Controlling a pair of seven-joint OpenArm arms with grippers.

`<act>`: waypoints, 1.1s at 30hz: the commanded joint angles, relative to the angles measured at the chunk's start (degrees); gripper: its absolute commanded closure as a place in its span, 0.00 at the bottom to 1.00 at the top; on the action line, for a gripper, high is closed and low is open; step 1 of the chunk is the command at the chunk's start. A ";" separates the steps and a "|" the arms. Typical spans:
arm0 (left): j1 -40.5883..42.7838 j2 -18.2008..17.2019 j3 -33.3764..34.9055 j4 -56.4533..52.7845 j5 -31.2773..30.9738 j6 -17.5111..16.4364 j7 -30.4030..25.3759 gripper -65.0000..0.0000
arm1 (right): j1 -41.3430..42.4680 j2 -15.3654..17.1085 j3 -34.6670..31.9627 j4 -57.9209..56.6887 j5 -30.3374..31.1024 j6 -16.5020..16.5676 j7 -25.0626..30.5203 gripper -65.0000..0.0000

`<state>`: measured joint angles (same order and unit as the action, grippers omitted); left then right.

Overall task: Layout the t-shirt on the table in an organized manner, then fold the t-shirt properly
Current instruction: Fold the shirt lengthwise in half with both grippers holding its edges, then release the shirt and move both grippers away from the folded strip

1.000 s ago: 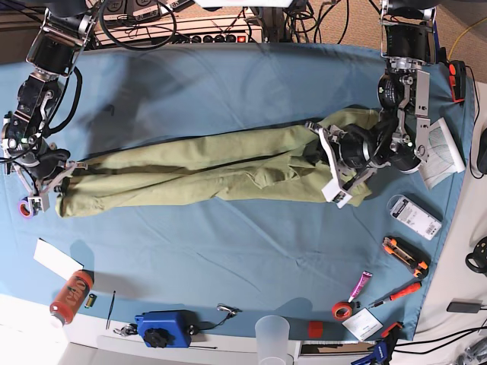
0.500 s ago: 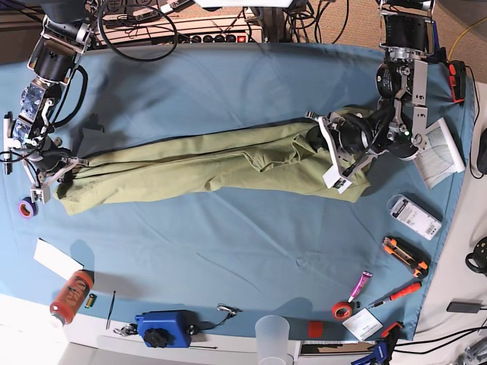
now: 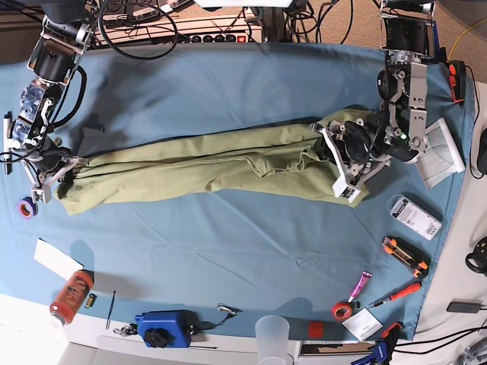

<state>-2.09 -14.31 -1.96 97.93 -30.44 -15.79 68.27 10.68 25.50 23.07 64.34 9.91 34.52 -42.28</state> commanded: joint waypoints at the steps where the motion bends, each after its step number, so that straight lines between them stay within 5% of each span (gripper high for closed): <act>1: -0.94 -0.28 -0.17 1.05 0.52 0.66 -0.83 0.52 | 0.92 1.05 0.20 0.50 1.51 1.07 -1.31 0.85; 3: -0.94 -0.28 -0.17 1.05 1.14 1.25 -0.76 0.52 | 0.90 1.05 0.20 1.16 3.89 2.29 -3.96 0.76; 13: -0.81 -0.26 -0.17 2.21 0.87 2.71 1.31 0.52 | 0.72 1.14 8.63 17.77 16.72 3.08 -18.40 0.75; 22: -0.79 -0.09 -0.17 2.82 1.22 2.64 1.14 0.52 | 0.72 1.14 18.21 20.37 17.38 3.08 -18.40 0.75; 26: -0.79 0.02 -0.17 6.34 2.84 2.47 1.31 0.52 | 0.74 1.09 18.97 20.37 24.65 3.15 -18.36 0.76; 28: -0.74 0.04 -0.17 9.84 2.80 2.47 1.14 0.52 | 0.76 0.94 18.75 20.37 27.89 3.15 -18.38 0.82; 30: -0.74 0.02 -0.17 13.40 2.82 2.45 0.66 0.52 | 0.74 1.01 18.12 20.37 28.20 3.13 -18.40 0.99; 33: -0.37 0.02 -0.17 17.42 2.80 2.23 -0.52 0.52 | 0.74 1.01 17.00 20.37 28.22 3.15 -18.62 1.00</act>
<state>-1.72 -14.00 -1.96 114.39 -27.24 -13.50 68.55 10.28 25.12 39.99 83.90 37.23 37.52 -62.19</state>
